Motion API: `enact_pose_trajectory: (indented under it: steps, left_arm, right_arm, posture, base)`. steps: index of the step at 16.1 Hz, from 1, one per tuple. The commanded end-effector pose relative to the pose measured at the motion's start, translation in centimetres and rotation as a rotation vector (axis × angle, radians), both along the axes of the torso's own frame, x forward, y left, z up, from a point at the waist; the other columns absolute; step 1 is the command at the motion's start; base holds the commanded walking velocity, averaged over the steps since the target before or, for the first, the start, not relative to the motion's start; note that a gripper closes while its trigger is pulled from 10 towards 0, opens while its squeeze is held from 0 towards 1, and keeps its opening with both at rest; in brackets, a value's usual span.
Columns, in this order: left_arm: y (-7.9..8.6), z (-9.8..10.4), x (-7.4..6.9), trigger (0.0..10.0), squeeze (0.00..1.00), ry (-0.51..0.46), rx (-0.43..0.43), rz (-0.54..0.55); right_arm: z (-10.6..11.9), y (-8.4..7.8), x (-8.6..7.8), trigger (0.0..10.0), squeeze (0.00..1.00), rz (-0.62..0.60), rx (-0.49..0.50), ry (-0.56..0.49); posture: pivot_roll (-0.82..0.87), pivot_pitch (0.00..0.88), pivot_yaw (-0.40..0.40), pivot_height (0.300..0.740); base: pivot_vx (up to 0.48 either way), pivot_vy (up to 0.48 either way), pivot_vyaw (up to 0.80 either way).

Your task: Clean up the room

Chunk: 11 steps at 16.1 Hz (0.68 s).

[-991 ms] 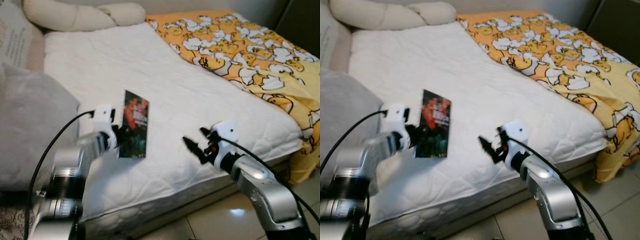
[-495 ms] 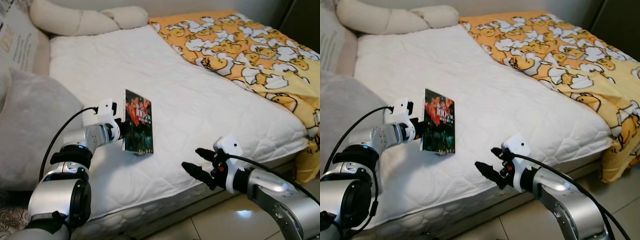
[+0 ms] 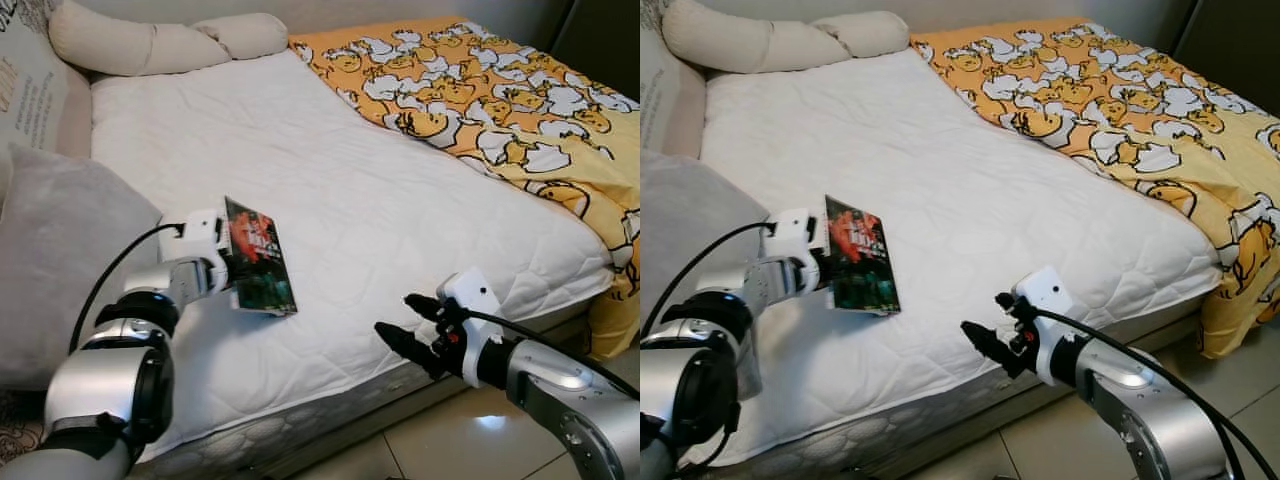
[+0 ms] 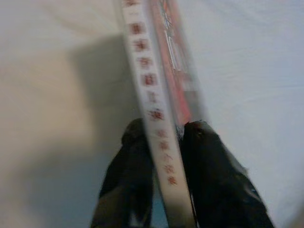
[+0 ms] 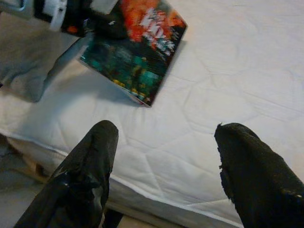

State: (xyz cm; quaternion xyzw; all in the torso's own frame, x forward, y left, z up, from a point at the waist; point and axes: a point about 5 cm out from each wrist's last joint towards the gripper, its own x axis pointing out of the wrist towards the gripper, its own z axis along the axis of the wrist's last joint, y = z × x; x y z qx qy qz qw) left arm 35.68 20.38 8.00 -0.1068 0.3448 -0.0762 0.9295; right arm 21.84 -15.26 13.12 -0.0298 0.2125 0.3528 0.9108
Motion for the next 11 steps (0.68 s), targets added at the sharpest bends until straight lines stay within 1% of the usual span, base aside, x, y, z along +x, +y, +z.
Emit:
enact_pose_trajectory:
  steps: [1,2,8,9,10,11]
  left_arm:
    - [0.5,-0.2,-0.1,10.0,1.0,0.014,0.046,0.011]
    - [0.8,-0.3,-0.2,10.0,1.0,0.015,0.057,0.02]
    - [1.4,-0.3,-0.3,10.0,1.0,0.007,0.12,-0.006]
    - [1.9,-0.4,-0.4,10.0,1.0,0.014,0.174,-0.014]
    - [2.4,-0.4,-0.5,10.0,1.0,0.009,0.211,-0.018]
    - [3.1,-0.4,-0.6,10.0,1.0,-0.007,0.277,-0.03]
  right_arm:
    - [0.7,-0.3,0.2,10.0,0.0,-0.016,-0.011,-0.023]
    - [0.7,-0.3,0.2,10.0,0.0,-0.015,-0.015,-0.023]
    - [0.7,-0.2,0.2,10.0,0.0,-0.014,-0.037,-0.024]
    - [0.6,-0.2,0.2,10.0,0.0,-0.025,-0.042,-0.023]
    - [0.6,-0.2,0.3,10.0,0.0,-0.029,-0.045,-0.023]
    - [0.5,-0.2,0.4,10.0,0.0,-0.036,-0.047,-0.024]
  posture:
    - [-0.2,0.035,0.021,0.74]
    - [-0.2,0.034,0.017,0.74]
    - [-0.21,0.044,0.013,0.74]
    - [-0.21,0.044,0.011,0.74]
    - [-0.2,0.043,0.011,0.74]
    - [-0.2,0.044,0.013,0.74]
  base:
    - [0.0,0.0,0.0]
    - [0.0,0.0,0.0]
    - [0.0,0.0,0.0]
    - [0.0,0.0,0.0]
    - [0.0,0.0,0.0]
    - [0.0,0.0,0.0]
